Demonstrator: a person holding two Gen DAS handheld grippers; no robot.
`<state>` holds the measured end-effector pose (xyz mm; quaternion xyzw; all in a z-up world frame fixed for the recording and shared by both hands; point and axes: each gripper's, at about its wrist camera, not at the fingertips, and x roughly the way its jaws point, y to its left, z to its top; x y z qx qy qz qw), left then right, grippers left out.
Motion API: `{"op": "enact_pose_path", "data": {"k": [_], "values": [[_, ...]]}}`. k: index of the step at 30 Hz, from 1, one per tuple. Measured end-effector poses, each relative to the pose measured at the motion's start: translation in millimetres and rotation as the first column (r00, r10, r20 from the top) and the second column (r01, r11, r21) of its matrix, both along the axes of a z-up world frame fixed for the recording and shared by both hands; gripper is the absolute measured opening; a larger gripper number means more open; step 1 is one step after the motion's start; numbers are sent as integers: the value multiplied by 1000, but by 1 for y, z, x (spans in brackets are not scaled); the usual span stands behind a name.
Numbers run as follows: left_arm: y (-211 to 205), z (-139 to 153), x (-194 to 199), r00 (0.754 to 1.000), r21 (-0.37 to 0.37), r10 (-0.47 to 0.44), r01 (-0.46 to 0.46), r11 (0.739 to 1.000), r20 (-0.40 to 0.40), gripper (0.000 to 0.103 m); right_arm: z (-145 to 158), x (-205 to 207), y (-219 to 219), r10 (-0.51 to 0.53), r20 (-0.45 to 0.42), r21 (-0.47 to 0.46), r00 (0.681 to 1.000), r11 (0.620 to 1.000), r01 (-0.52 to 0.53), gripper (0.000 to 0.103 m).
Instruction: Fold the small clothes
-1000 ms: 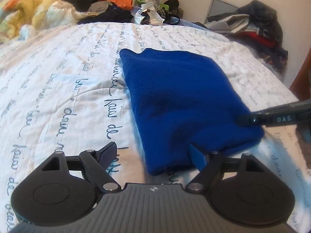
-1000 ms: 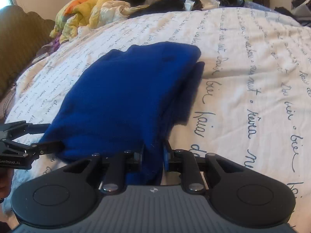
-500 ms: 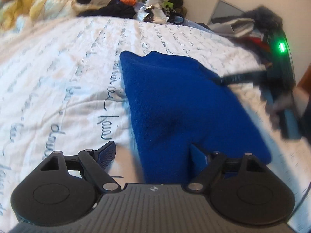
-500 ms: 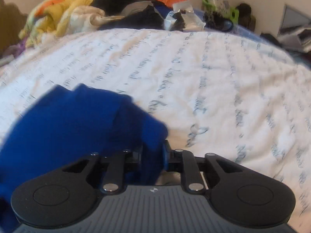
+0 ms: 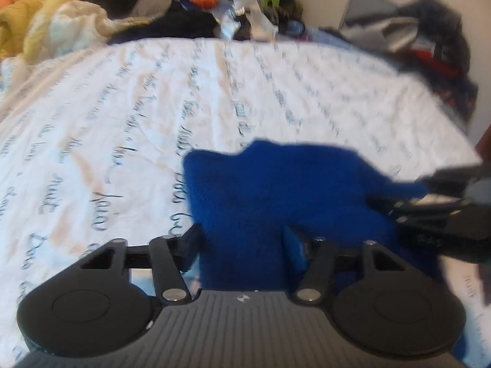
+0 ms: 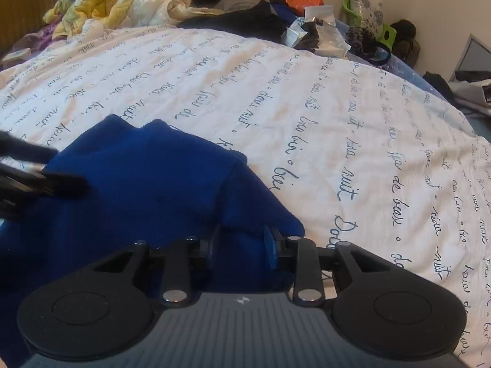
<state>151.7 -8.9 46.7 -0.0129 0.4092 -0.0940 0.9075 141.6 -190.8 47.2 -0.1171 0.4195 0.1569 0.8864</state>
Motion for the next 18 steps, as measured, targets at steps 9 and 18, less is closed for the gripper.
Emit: {"op": "enact_pose_path", "data": {"k": [9, 18], "values": [[4, -6, 23, 999, 86, 24, -27, 996, 33, 88, -9, 31, -29, -86, -36, 189, 996, 978, 91, 36], [21, 18, -118, 1000, -168, 20, -23, 985, -20, 71, 21, -101, -46, -77, 29, 327, 997, 943, 64, 70]]}}
